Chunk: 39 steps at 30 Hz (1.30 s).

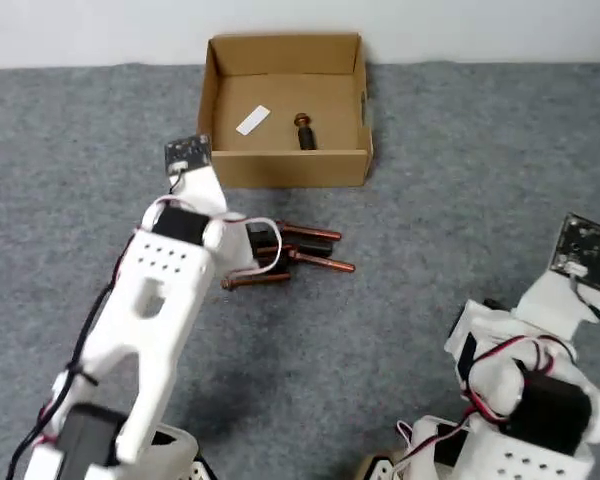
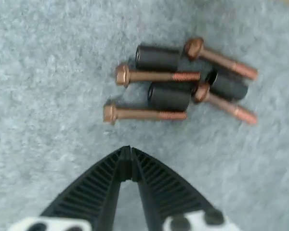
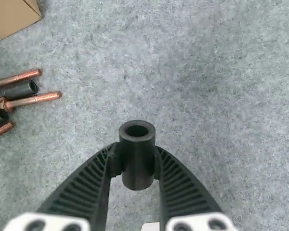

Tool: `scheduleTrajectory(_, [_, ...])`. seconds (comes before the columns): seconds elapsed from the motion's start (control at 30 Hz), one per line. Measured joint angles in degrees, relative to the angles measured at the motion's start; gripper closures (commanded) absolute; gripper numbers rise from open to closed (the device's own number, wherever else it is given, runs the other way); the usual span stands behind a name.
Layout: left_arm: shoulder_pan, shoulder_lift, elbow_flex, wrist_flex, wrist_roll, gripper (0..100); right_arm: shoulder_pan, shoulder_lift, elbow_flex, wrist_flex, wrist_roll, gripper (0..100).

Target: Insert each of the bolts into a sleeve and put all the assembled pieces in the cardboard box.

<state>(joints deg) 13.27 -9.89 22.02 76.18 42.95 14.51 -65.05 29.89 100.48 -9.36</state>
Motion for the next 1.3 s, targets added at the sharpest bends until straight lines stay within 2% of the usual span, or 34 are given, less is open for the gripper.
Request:
scheduleTrajectory(0.17, [0.00,9.05,-6.33,0.70,6.77,99,0.00,-0.26,0.00,0.09,0.00,98.9])
scheduleTrajectory(0.4, [0.00,20.75,-11.78,3.52,11.34,99,0.00,-0.44,0.00,0.09,0.00,98.9])
scheduleTrajectory(0.53, [0.00,24.79,-16.00,3.78,13.01,92,0.00,-0.44,0.00,0.09,0.00,98.9])
scheduleTrajectory(0.67, [0.00,26.90,-18.99,4.04,13.80,85,0.00,-0.44,0.00,0.09,0.00,98.9])
scheduleTrajectory(1.3, [0.00,31.65,-19.52,8.18,13.80,86,0.00,-0.44,0.00,0.09,0.00,98.9])
